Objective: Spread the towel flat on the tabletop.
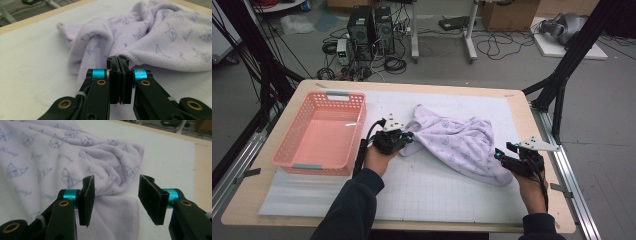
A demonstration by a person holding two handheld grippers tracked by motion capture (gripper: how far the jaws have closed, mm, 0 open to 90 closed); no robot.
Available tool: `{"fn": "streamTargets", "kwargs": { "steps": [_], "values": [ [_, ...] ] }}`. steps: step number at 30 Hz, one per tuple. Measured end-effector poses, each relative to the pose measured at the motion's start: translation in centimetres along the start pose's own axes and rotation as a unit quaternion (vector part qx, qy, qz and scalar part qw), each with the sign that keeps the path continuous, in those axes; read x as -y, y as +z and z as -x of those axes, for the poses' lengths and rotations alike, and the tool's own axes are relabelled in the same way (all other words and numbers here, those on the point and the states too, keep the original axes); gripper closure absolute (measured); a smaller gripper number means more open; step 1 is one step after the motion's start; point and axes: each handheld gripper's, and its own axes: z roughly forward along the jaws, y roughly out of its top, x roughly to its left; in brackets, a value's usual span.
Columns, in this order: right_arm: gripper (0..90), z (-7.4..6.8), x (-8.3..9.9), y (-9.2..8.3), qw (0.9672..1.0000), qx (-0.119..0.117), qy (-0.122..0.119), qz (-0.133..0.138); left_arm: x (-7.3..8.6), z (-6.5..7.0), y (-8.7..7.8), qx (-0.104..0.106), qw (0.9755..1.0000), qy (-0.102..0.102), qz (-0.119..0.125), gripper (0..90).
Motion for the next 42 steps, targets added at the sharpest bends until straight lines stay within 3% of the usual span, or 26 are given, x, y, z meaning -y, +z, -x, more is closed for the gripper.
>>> {"fn": "streamTargets", "kwargs": {
  "steps": [3,7,10,14,17,19,20,21,22,23,26,29,31,33,35,38,42],
  "values": [
    [46.1,-0.5,0.0,0.5,0.9996,-0.022,-0.009,-0.012,0.2,-1.1,-1.1,-0.023,0.9995,-0.017,0.014,88.1],
    [45.4,-1.7,-0.1,1.1,0.9976,-0.065,-0.02,-0.015,0.2,-2.6,-2.4,-0.054,0.9968,-0.045,0.038,88.1],
    [45.4,-3.6,-0.4,2.0,0.9925,-0.112,-0.042,-0.027,0.2,-3.2,-2.5,-0.061,0.9957,-0.055,0.043,88.1],
    [46.1,-7.0,-1.2,3.6,0.9816,-0.176,-0.067,-0.033,0.2,-3.0,-1.9,-0.065,0.9951,-0.061,0.043,88.1],
    [49.4,-8.9,-1.5,5.0,0.9788,-0.173,-0.1,-0.046,0.2,-3.0,-1.6,-0.066,0.9938,-0.074,0.05,88.1],
    [64.8,-9.5,-1.3,6.0,0.9755,-0.173,-0.116,-0.071,0.2,-3.0,-1.4,-0.064,0.9939,-0.075,0.049,88.1],
    [76.9,-9.6,-1.3,6.2,0.9724,-0.18,-0.123,-0.083,0.2,-3.0,-1.3,-0.064,0.9937,-0.077,0.05,88.1],
    [82.3,-9.7,-1.4,6.3,0.9692,-0.19,-0.129,-0.088,0.3,-3.0,-1.3,-0.063,0.9939,-0.076,0.049,88.1],
    [83.5,-9.7,-1.6,6.2,0.9677,-0.2,-0.129,-0.085,0.3,-3.0,-1.2,-0.062,0.994,-0.076,0.048,88.0],
    [83.9,-9.5,-1.9,6.1,0.967,-0.215,-0.113,-0.077,0.3,-3.0,-1.1,-0.063,0.9937,-0.078,0.049,88.0],
    [83.9,-8.1,-3.2,5.7,0.9689,-0.239,-0.057,-0.035,0.3,-2.9,-0.6,-0.065,0.9934,-0.08,0.049,88.0],
    [83.9,-5.7,-4.3,5.7,0.9767,-0.214,0.01,0.012,0.4,-2.6,0.2,-0.066,0.9931,-0.084,0.048,88.0],
    [83.9,-3.9,-4.7,6.0,0.9837,-0.172,0.045,0.027,0.5,-2.3,0.9,-0.069,0.9929,-0.085,0.046,87.9],
    [83.8,-2.4,-4.9,6.6,0.9901,-0.125,0.057,0.027,0.5,-2.0,1.5,-0.074,0.9921,-0.087,0.052,87.5],
    [83.9,-1.3,-4.9,7.4,0.9945,-0.084,0.059,0.018,0.4,-1.8,2.0,-0.076,0.9919,-0.085,0.056,87.2],
    [84.1,-0.4,-5.2,8.6,0.9991,-0.029,0.032,-0.003,0.3,-1.3,2.6,-0.069,0.9922,-0.082,0.063,83.0],
    [84.2,0.7,-5.5,9.9,0.9991,0.033,0.012,-0.021,0.5,-1.0,3.1,-0.054,0.9925,-0.097,0.051,54.9]
  ]
}}
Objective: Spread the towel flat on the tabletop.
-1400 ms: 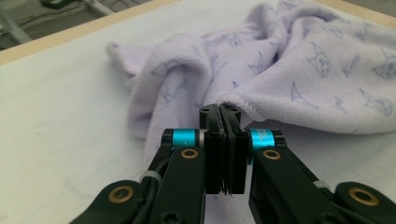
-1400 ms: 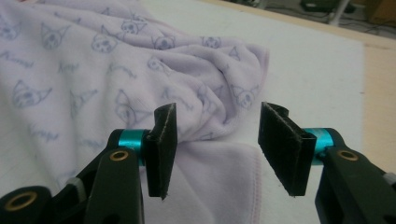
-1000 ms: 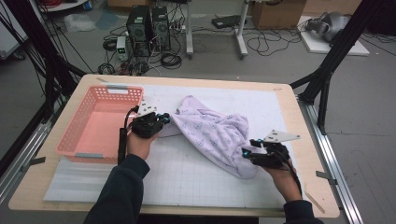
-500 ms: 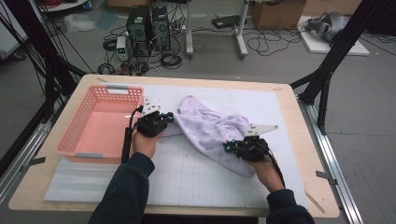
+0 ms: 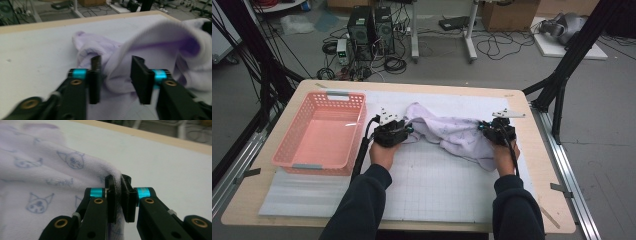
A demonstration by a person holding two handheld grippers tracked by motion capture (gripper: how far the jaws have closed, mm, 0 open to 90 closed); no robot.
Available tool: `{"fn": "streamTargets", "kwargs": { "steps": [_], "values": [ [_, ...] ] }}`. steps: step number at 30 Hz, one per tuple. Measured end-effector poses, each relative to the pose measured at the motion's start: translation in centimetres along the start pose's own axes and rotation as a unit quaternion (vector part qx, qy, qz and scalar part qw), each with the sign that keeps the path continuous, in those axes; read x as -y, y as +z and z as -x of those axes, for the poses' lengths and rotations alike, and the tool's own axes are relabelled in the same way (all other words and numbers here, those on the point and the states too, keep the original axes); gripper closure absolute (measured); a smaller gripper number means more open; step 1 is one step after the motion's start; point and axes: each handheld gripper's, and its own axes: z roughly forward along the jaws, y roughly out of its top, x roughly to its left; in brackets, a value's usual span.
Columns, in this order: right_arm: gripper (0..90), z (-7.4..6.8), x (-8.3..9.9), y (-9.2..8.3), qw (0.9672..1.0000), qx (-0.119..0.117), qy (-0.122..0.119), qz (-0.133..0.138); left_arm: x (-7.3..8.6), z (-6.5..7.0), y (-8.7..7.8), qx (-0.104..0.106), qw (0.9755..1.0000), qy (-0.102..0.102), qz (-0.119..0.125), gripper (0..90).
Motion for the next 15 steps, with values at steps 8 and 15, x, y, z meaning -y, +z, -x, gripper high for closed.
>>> {"fn": "streamTargets", "kwargs": {
  "steps": [8,15],
  "values": [
    [79.2,2.0,1.1,0.9,0.9977,0.045,0.033,-0.04,0.3,1.2,-1.0,0.053,0.9979,0.036,-0.009,56.2],
    [53.4,1.7,1.1,-2.5,0.9985,0.034,0.042,0.0,1.0,3.6,0.7,0.109,0.9914,0.058,-0.044,59.0]
  ]
}}
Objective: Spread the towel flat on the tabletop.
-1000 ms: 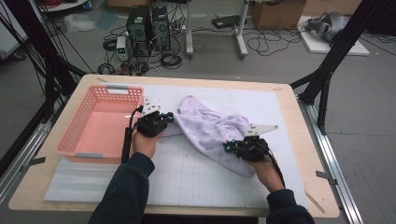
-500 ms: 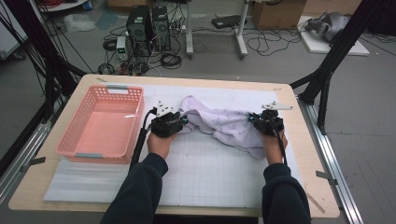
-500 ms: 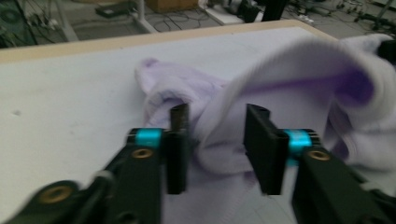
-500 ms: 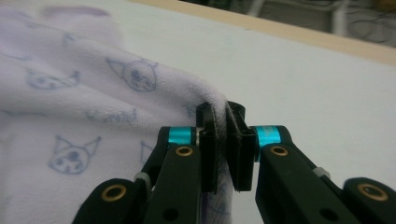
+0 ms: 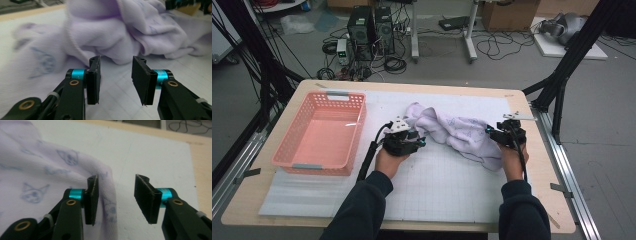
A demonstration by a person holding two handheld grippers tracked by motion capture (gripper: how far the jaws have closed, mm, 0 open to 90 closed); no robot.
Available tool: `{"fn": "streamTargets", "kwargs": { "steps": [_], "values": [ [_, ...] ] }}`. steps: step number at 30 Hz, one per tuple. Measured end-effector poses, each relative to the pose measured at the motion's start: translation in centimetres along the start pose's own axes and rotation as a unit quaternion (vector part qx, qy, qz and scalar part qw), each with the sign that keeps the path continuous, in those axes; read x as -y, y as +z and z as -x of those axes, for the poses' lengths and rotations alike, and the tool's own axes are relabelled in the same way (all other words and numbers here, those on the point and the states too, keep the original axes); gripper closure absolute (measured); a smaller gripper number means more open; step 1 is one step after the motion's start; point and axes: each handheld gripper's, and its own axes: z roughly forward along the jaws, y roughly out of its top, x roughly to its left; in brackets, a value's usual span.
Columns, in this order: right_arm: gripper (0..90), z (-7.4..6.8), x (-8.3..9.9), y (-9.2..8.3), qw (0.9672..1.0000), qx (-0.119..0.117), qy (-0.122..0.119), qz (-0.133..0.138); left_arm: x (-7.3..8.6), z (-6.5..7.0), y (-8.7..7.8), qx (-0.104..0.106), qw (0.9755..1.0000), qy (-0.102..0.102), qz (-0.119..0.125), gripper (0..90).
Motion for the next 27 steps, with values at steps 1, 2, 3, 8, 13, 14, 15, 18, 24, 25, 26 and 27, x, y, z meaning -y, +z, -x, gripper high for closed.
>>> {"fn": "streamTargets", "kwargs": {
  "steps": [1,2,3,8,13,14,15,18,24,25,26,27],
  "values": [
    [52.8,0.1,0.1,-0.7,1.0,-0.001,0.001,0.006,0.1,0.3,0.4,0.006,1.0,0.003,-0.006,59.0],
    [52.2,0.2,0.2,-1.3,0.9999,-0.006,0.002,0.015,0.2,0.7,0.8,0.01,0.9999,0.008,-0.01,58.9],
    [51.3,0.3,0.4,-1.9,0.9998,-0.009,-0.002,0.017,0.2,1.0,1.3,0.013,0.9998,0.01,-0.012,58.8],
    [45.1,0.2,2.0,-4.5,0.9993,-0.017,-0.01,0.031,0.1,2.3,3.6,0.027,0.9993,0.009,-0.024,57.9],
    [43.9,-0.1,4.4,-5.9,0.9992,-0.013,-0.026,0.025,-0.4,3.4,5.9,0.028,0.9988,0.007,-0.039,54.6],
    [43.9,-0.1,4.7,-6.0,0.9993,-0.014,-0.027,0.021,-0.5,3.6,6.2,0.026,0.9988,0.008,-0.04,54.3],
    [43.8,0.0,4.8,-6.1,0.9993,-0.014,-0.027,0.019,-0.5,3.7,6.6,0.025,0.9989,0.003,-0.04,54.2],
    [43.0,0.4,4.8,-6.5,0.9994,-0.014,-0.016,0.027,-0.5,4.1,7.4,0.016,0.9986,0.005,-0.051,54.9],
    [42.9,0.4,5.3,-6.2,0.9996,-0.016,-0.014,0.021,-0.9,5.0,8.0,0.022,0.9973,0.035,-0.06,82.6],
    [42.9,0.4,5.3,-6.2,0.9996,-0.015,-0.016,0.02,-0.9,5.0,7.9,0.025,0.997,0.038,-0.062,86.6],
    [42.9,0.4,5.3,-6.2,0.9996,-0.015,-0.016,0.02,-0.9,5.0,7.7,0.033,0.9967,0.036,-0.065,87.4],
    [42.9,0.3,5.3,-6.2,0.9996,-0.014,-0.017,0.02,-1.1,4.9,7.4,0.041,0.9962,0.034,-0.069,87.6]
  ]
}}
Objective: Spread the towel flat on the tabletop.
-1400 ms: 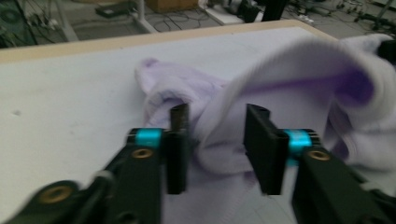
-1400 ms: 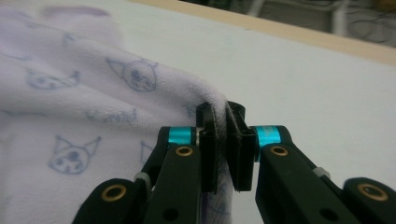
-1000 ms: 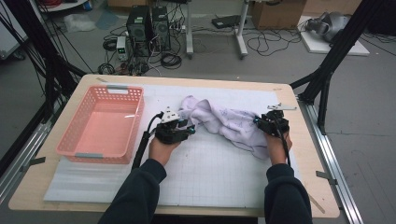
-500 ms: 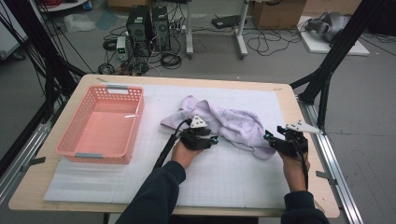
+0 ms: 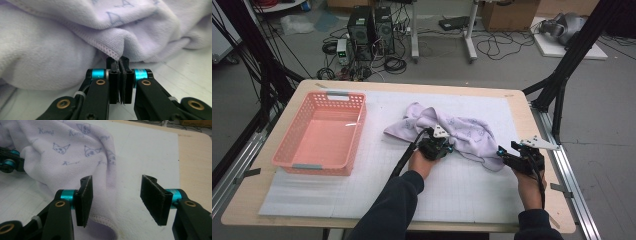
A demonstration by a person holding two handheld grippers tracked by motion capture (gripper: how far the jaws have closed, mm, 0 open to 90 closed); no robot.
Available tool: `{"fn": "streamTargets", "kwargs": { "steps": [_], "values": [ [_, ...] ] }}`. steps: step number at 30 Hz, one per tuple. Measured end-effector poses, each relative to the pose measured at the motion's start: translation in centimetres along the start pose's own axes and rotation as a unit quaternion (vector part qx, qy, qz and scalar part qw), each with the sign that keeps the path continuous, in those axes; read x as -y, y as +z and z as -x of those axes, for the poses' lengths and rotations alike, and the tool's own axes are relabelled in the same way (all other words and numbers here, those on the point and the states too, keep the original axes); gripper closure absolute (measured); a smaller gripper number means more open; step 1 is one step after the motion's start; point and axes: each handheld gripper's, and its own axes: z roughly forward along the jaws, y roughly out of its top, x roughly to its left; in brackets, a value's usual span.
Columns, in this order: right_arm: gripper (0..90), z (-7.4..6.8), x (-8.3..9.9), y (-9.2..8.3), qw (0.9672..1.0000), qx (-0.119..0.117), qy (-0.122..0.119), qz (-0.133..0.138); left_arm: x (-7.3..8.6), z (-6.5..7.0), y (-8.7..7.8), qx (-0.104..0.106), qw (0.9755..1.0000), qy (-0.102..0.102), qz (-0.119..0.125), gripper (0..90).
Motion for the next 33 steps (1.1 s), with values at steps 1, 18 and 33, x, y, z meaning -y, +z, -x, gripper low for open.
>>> {"fn": "streamTargets", "kwargs": {
  "steps": [1,18,33],
  "values": [
    [42.9,0.0,0.0,0.0,1.0,0.0,-0.003,-0.001,0.0,-0.1,-0.5,0.004,1.0,-0.003,0.003,87.7],
    [43.5,-1.9,-0.3,0.9,0.9989,-0.024,-0.036,-0.018,5.6,-2.7,-13.7,0.054,0.9963,-0.054,0.039,87.6],
    [51.4,-5.2,1.2,1.4,0.9931,-0.073,-0.057,-0.072,12.0,-2.4,-22.2,0.012,0.9929,-0.098,0.066,87.7]
  ]
}}
